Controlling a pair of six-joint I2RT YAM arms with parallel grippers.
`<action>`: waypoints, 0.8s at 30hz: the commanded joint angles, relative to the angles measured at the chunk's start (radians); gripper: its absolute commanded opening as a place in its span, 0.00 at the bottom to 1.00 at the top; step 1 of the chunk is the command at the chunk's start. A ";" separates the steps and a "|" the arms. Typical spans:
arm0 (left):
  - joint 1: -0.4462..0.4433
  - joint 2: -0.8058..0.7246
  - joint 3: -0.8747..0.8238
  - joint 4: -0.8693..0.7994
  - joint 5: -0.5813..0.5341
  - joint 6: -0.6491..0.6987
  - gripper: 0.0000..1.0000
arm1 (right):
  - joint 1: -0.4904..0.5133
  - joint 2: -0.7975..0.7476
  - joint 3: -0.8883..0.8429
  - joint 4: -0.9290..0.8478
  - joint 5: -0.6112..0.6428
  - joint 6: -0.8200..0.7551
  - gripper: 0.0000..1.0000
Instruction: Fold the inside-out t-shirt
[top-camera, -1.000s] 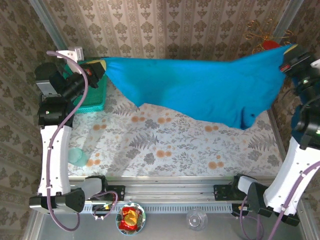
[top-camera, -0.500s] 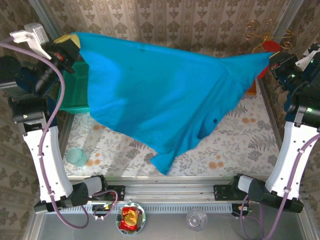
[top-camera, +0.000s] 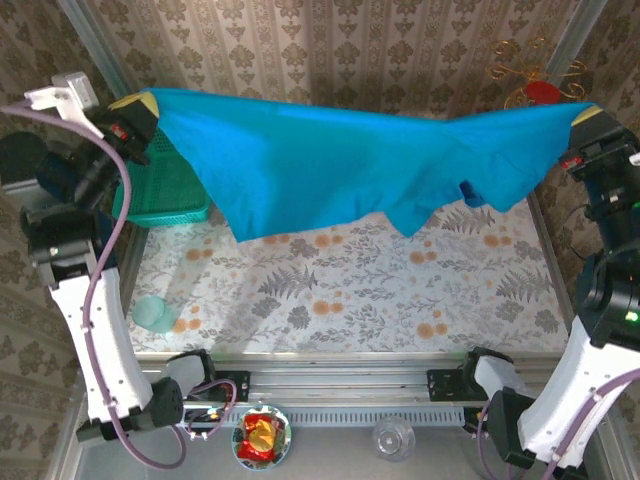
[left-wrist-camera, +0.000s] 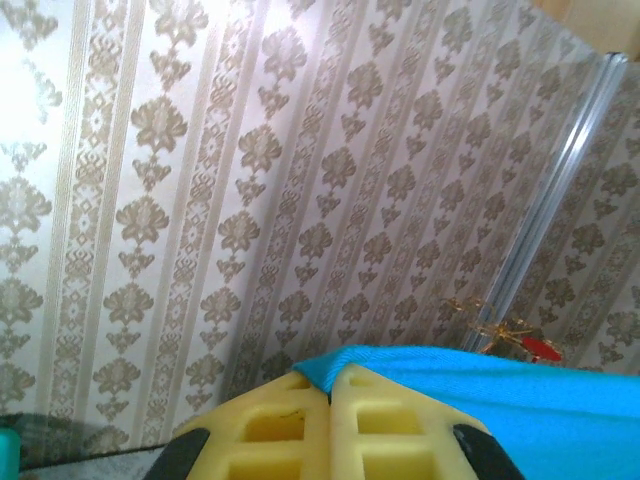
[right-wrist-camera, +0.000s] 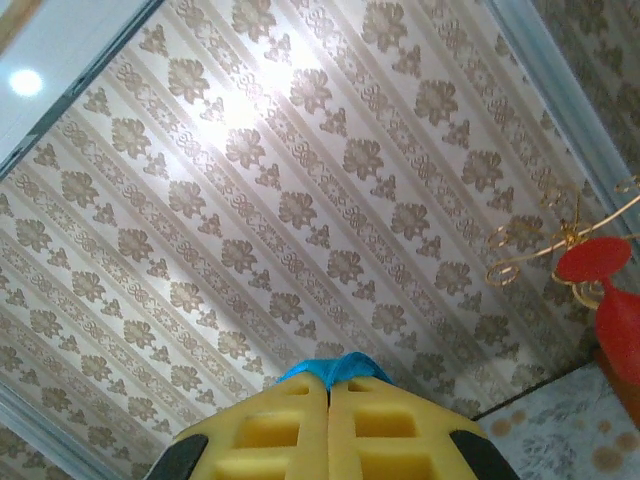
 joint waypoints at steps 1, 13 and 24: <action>0.015 -0.038 0.013 -0.011 -0.034 0.022 0.00 | -0.006 -0.003 0.040 -0.003 0.071 -0.038 0.00; -0.005 0.139 0.065 0.081 -0.059 -0.017 0.00 | -0.005 0.258 0.210 0.009 -0.026 0.021 0.00; -0.081 0.535 0.115 0.345 -0.063 -0.122 0.00 | 0.095 0.603 0.228 0.182 -0.014 0.049 0.00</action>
